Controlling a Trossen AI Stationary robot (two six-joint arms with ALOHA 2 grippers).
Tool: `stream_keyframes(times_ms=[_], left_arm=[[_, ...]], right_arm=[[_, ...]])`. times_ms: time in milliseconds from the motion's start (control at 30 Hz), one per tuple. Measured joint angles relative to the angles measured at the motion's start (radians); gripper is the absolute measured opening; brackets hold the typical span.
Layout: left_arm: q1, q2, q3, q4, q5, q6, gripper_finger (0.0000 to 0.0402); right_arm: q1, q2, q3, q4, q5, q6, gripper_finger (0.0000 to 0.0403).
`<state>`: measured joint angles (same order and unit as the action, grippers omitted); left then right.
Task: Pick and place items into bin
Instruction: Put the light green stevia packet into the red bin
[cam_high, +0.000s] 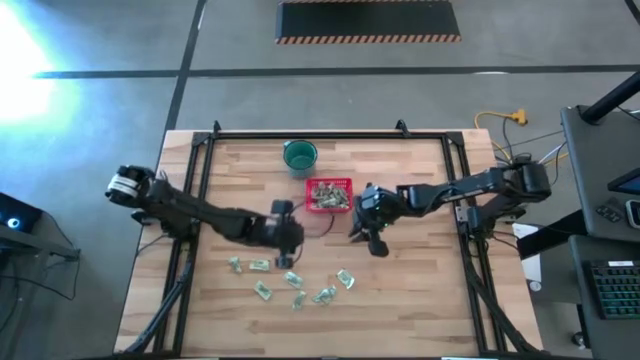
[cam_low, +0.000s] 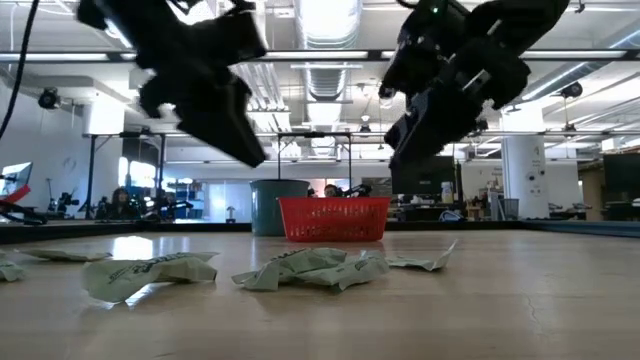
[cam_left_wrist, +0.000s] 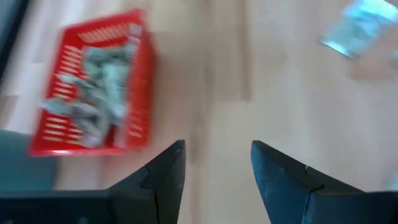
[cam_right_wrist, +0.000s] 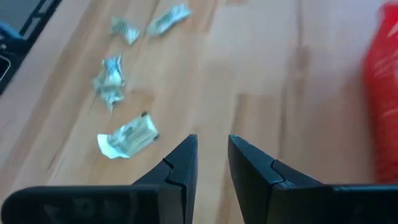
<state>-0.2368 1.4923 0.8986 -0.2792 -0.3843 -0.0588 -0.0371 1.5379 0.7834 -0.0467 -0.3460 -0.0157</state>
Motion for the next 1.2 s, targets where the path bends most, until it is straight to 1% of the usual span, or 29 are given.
stream_keyframes(times_ms=[100, 200, 367, 567, 700, 800, 967, 1200], left_arm=[[-0.058, -0.022, -0.042, -0.009, -0.009, -0.014, 0.0166], [-0.088, -0.053, -0.056, -0.042, -0.023, -0.03, 0.0167], [-0.095, -0.109, -0.072, -0.08, -0.045, -0.094, 0.0167], [-0.096, -0.156, -0.107, -0.068, -0.053, -0.144, 0.0167], [-0.098, -0.167, -0.116, -0.063, -0.059, -0.152, 0.0167], [-0.098, -0.165, -0.116, -0.069, -0.061, -0.171, 0.0167], [-0.098, -0.158, -0.115, -0.06, -0.063, -0.173, 0.0167], [-0.098, -0.154, -0.117, -0.049, -0.063, -0.174, 0.0167]], right_arm=[[0.031, 0.041, 0.0, -0.003, -0.004, 0.014, 0.0079], [0.076, 0.065, 0.015, 0.002, -0.004, 0.012, 0.0076], [0.176, 0.082, 0.039, 0.017, 0.004, -0.014, 0.007], [0.293, 0.097, 0.045, 0.039, 0.018, -0.013, 0.0068], [0.352, 0.105, 0.045, 0.065, 0.109, -0.033, 0.0071], [0.375, 0.122, 0.047, 0.094, 0.167, -0.079, 0.0074], [0.385, 0.155, 0.045, 0.111, 0.215, -0.122, 0.0084], [0.388, 0.193, 0.045, 0.123, 0.218, -0.134, 0.0119]])
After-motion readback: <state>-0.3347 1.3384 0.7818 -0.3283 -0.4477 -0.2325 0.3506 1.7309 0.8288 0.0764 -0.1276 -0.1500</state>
